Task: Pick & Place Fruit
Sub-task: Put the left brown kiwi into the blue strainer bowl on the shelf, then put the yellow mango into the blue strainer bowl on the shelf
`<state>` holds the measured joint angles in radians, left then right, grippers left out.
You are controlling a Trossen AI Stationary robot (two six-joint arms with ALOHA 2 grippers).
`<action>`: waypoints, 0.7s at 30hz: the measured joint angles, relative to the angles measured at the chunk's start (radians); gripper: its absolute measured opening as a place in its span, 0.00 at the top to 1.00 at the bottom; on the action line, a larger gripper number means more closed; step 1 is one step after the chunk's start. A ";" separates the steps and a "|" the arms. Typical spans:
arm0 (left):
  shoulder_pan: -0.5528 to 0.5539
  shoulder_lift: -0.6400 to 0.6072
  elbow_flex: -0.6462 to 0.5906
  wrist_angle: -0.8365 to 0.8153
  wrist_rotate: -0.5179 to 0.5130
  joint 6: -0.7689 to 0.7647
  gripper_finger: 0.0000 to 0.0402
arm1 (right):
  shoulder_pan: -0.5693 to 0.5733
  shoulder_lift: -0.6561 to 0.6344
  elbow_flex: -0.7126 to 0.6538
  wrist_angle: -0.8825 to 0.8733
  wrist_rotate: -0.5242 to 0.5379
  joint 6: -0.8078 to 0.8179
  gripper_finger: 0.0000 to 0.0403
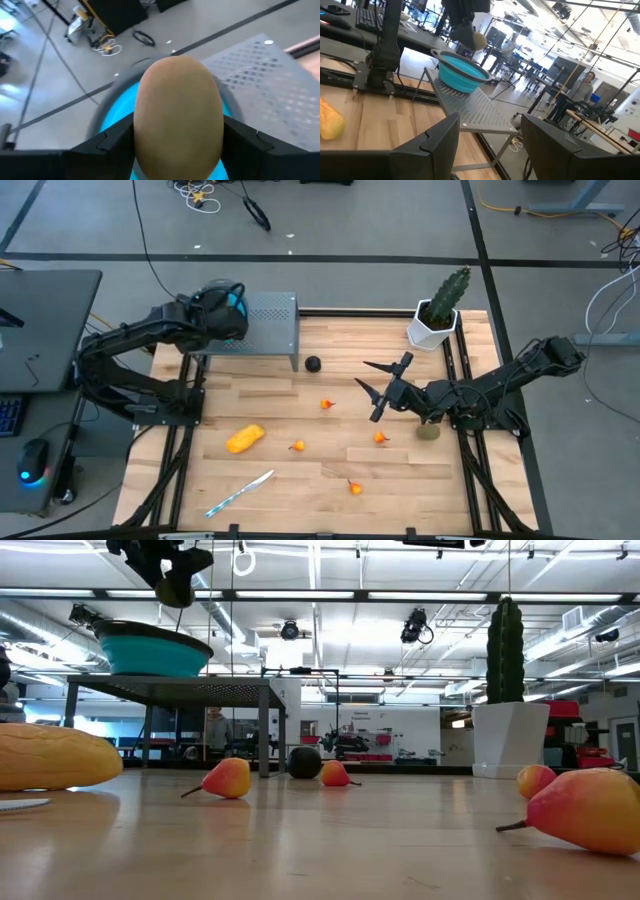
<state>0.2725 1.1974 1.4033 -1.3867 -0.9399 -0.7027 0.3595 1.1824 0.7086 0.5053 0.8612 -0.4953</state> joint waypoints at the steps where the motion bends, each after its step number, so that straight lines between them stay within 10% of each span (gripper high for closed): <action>1: 0.015 -0.001 0.000 0.000 -0.008 0.001 0.39 | 0.000 0.000 0.000 0.000 0.000 0.000 0.45; 21: 0.060 0.036 -0.001 -0.003 0.038 0.037 0.21 | 0.000 0.000 0.000 0.000 0.000 -0.003 0.45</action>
<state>0.3328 1.2331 1.4025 -1.3897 -0.9023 -0.6655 0.3597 1.1824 0.7086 0.5056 0.8612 -0.4984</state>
